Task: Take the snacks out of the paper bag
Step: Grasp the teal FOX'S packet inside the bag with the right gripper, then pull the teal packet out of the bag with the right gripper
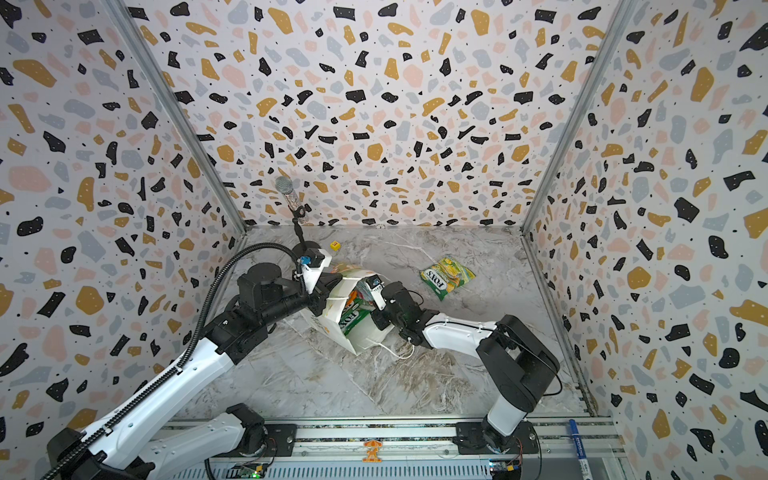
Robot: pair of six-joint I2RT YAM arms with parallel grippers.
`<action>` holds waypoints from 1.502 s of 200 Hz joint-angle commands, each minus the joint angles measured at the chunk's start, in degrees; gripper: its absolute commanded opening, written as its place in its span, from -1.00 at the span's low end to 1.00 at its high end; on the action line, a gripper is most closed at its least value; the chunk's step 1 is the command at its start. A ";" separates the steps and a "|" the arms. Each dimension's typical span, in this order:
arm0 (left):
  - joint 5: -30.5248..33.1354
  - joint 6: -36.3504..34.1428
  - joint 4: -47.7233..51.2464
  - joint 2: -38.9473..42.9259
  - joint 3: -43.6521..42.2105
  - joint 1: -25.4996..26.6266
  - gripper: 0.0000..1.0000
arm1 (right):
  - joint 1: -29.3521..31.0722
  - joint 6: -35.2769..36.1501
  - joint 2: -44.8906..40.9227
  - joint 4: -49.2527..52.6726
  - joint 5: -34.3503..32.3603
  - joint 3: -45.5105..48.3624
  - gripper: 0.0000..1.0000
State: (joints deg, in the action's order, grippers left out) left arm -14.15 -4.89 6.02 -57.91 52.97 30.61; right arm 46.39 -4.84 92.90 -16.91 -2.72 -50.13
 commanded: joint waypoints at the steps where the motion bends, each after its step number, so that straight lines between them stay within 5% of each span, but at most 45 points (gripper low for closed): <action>1: 1.82 0.16 -1.10 1.37 -0.09 0.15 -1.00 | -0.25 -1.36 -5.71 0.51 0.55 1.64 -1.00; 117: 3.56 0.68 -1.54 1.92 -0.24 0.15 -1.00 | -0.16 -1.38 -24.73 8.71 -2.75 6.01 -1.00; 300: 3.11 0.89 -1.06 0.97 0.20 0.15 -1.00 | -1.29 2.03 -43.29 15.13 -7.96 5.06 -1.00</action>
State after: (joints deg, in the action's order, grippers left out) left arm -11.40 -4.64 6.02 -56.93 52.97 30.61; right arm 46.04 -3.46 52.23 -0.64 -8.69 -43.53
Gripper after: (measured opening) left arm 0.047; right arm 0.051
